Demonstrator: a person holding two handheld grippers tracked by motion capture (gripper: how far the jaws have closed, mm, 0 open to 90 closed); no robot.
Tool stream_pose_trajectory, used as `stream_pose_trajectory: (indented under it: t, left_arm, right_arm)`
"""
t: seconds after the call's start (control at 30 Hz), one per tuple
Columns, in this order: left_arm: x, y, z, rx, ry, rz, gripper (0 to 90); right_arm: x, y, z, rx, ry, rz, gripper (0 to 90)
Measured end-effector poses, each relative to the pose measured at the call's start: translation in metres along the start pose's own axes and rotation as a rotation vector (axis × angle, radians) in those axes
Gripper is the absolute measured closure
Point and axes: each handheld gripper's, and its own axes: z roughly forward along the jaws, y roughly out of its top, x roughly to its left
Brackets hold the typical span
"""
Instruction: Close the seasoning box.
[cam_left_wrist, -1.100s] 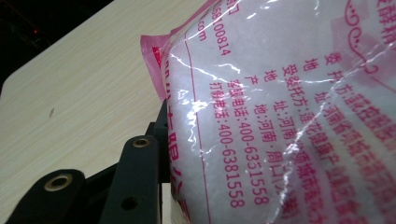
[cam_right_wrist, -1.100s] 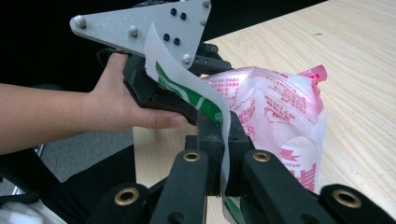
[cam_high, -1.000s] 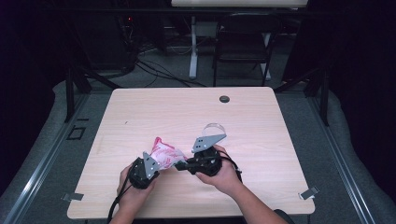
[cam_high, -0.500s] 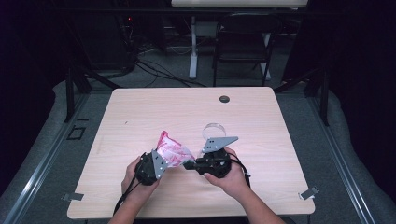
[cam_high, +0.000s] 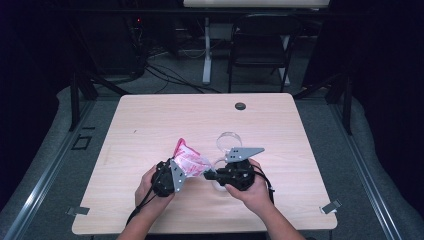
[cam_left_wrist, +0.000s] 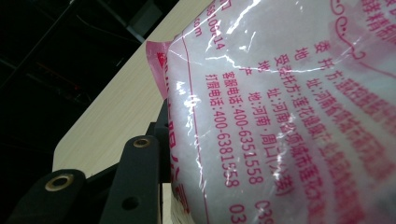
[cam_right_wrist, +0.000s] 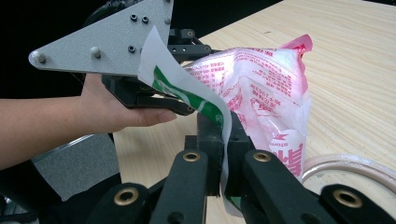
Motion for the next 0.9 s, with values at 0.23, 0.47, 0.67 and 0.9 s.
stream_pose_trajectory:
  t: [0.23,0.47,0.67,0.9]
  left_arm:
    - [-0.001,0.003,0.000,-0.006,0.023,0.032,63.4]
    - [0.001,0.008,-0.003,-0.009,0.063,0.089,63.4]
    - [0.002,0.016,0.001,-0.031,0.086,0.125,63.4]
    - [0.003,0.028,0.005,-0.046,0.128,0.204,63.5]
  right_arm:
    - [0.000,-0.001,-0.003,-0.003,-0.013,-0.004,89.2]
    - [0.000,-0.002,-0.006,-0.007,-0.023,-0.007,89.2]
    - [-0.004,-0.001,-0.010,-0.021,-0.035,0.001,89.2]
    - [-0.008,-0.004,-0.016,-0.041,-0.066,0.013,89.0]
